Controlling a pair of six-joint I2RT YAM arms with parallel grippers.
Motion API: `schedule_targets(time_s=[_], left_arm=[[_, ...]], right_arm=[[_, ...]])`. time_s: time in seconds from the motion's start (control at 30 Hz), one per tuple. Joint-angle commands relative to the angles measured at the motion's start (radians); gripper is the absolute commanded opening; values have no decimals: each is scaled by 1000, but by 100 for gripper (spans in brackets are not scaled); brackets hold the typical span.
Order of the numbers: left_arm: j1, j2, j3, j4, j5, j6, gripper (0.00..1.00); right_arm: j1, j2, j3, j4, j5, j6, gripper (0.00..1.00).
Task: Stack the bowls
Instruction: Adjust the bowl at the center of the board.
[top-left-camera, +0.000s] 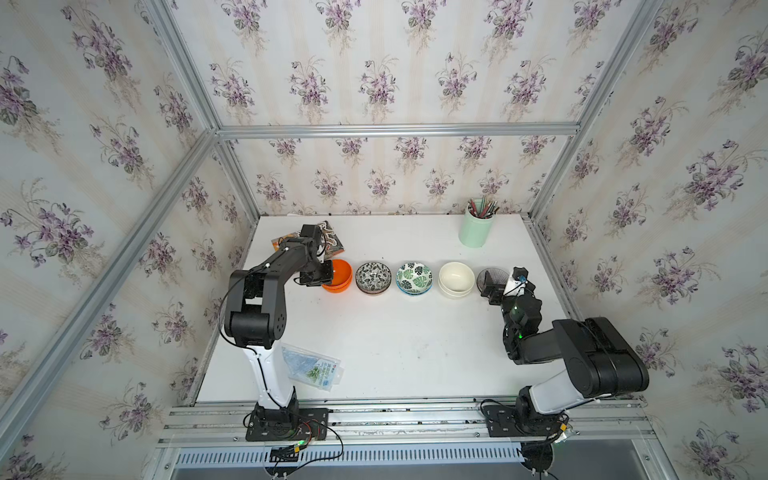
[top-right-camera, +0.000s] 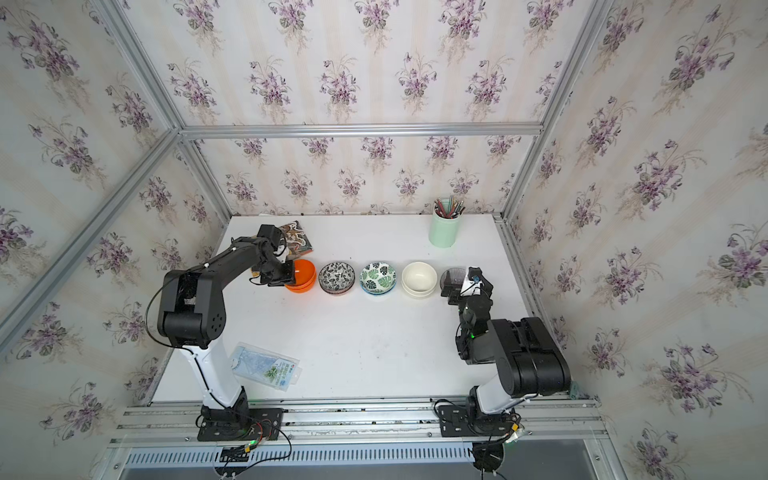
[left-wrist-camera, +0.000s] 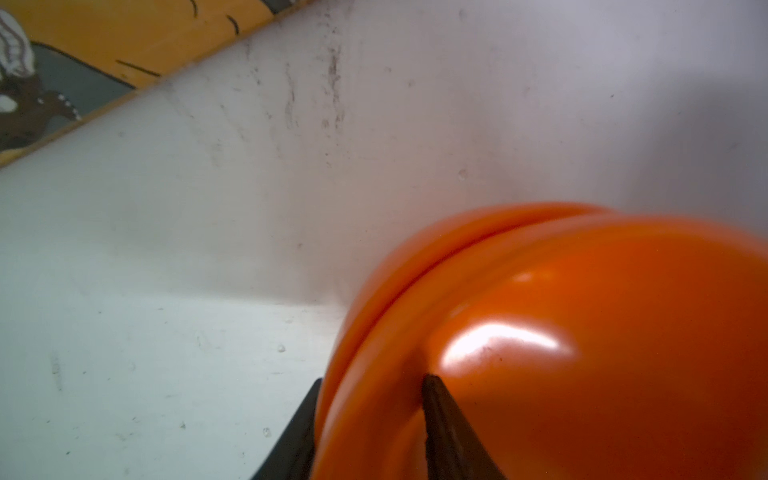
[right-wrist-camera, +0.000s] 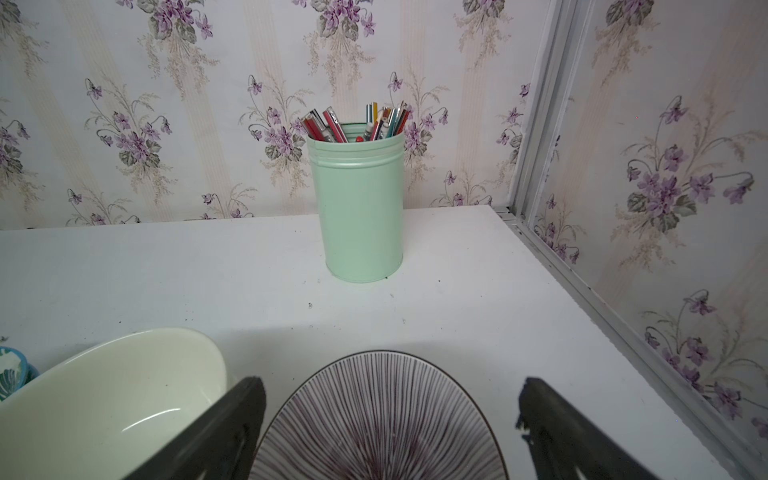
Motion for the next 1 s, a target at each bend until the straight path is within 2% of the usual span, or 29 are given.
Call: schedule_targets(time_s=[0.0,0.23,0.4,0.5,0.53,0.57,0.6,0.8,0.97], left_arm=[[-1,-15,-6,-34,6,19,39],[-1,-5,-17,-28,47,30,37],[0,-30,-30,-24,15,21,39],[0,-57,-34,-4,-24,9,53],[0,-67,-37,4,-36,6,61],[0,-82,-39,13,-48,1,91],[-1,-94,-41,25,-57,-2,99],[0,-185,-65,116,-146,-27,99],[3,-325,-261,382,-304,-53,99]], right_arm=[[1,1,3,6,-2,7,100],[1,0,4,4,-2,7,100],[1,1,3,4,-2,7,100],[1,1,4,4,-3,6,100],[1,1,4,4,-2,6,100],[1,1,3,4,-2,6,100],[0,2,3,4,-2,7,100],[0,2,4,4,-4,7,100],[-1,0,3,4,-4,8,100]])
